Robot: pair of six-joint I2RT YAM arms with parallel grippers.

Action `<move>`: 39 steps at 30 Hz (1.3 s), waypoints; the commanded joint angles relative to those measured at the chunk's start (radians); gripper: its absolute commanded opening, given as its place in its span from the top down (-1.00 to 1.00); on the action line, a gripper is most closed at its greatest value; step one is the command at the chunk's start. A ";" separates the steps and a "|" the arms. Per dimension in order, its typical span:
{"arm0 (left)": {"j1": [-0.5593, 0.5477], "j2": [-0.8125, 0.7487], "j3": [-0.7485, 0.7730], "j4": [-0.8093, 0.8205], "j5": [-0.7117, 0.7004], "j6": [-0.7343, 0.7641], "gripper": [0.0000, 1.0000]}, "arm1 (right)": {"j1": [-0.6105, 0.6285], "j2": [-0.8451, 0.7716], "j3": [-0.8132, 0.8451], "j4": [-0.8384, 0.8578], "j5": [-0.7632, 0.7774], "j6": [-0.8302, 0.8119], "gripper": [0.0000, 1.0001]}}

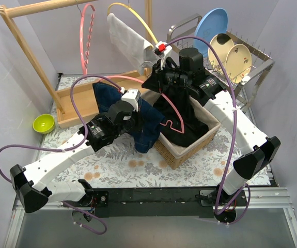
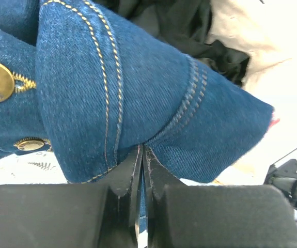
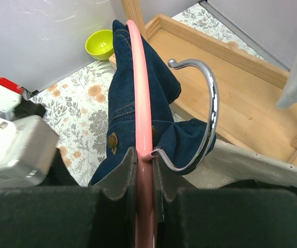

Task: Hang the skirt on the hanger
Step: Place skirt on hanger

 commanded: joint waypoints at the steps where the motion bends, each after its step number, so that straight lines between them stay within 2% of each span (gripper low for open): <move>1: -0.004 -0.073 0.041 0.038 0.039 0.027 1.00 | -0.013 -0.048 0.013 0.116 -0.030 0.021 0.97; 4: -0.004 -0.099 0.055 0.044 0.077 0.019 1.00 | -0.015 -0.047 0.011 0.116 -0.030 0.023 0.97; 6: -0.004 -0.140 0.081 0.018 0.002 0.012 1.00 | -0.019 -0.048 0.008 0.116 -0.033 0.023 0.97; 7: -0.004 -0.156 0.085 -0.020 -0.033 0.006 0.88 | -0.021 -0.053 0.006 0.118 -0.033 0.021 0.97; 10: -0.004 -0.186 0.099 -0.115 -0.153 -0.002 0.18 | -0.026 -0.059 0.002 0.121 -0.036 0.024 0.97; 11: -0.006 -0.183 0.101 -0.135 -0.164 -0.002 0.13 | -0.027 -0.061 0.002 0.121 -0.037 0.023 0.97; 17: -0.006 -0.122 0.079 -0.161 -0.173 0.010 0.05 | -0.027 -0.050 0.003 0.124 -0.054 0.043 0.97; 21: -0.004 -0.065 0.067 -0.117 -0.093 0.033 0.05 | -0.029 -0.064 -0.009 0.127 -0.056 0.043 0.97; 23: -0.006 -0.030 0.076 -0.121 -0.088 0.035 0.06 | -0.029 -0.071 -0.012 0.127 -0.057 0.043 0.97; 26: -0.006 -0.012 0.076 -0.114 -0.060 0.038 0.24 | -0.030 -0.076 -0.017 0.129 -0.064 0.043 0.97; 27: -0.004 -0.013 0.078 -0.108 -0.055 0.041 0.37 | -0.030 -0.076 -0.018 0.130 -0.064 0.043 0.97; 31: -0.004 -0.018 0.096 -0.106 -0.021 0.053 0.68 | -0.032 -0.078 -0.024 0.132 -0.070 0.044 0.97; 36: -0.004 -0.033 0.105 -0.060 0.107 0.065 0.99 | -0.036 -0.084 -0.029 0.136 -0.070 0.044 0.97; 39: -0.004 -0.044 0.112 -0.016 0.199 0.064 1.00 | -0.044 -0.085 -0.032 0.136 -0.068 0.044 0.97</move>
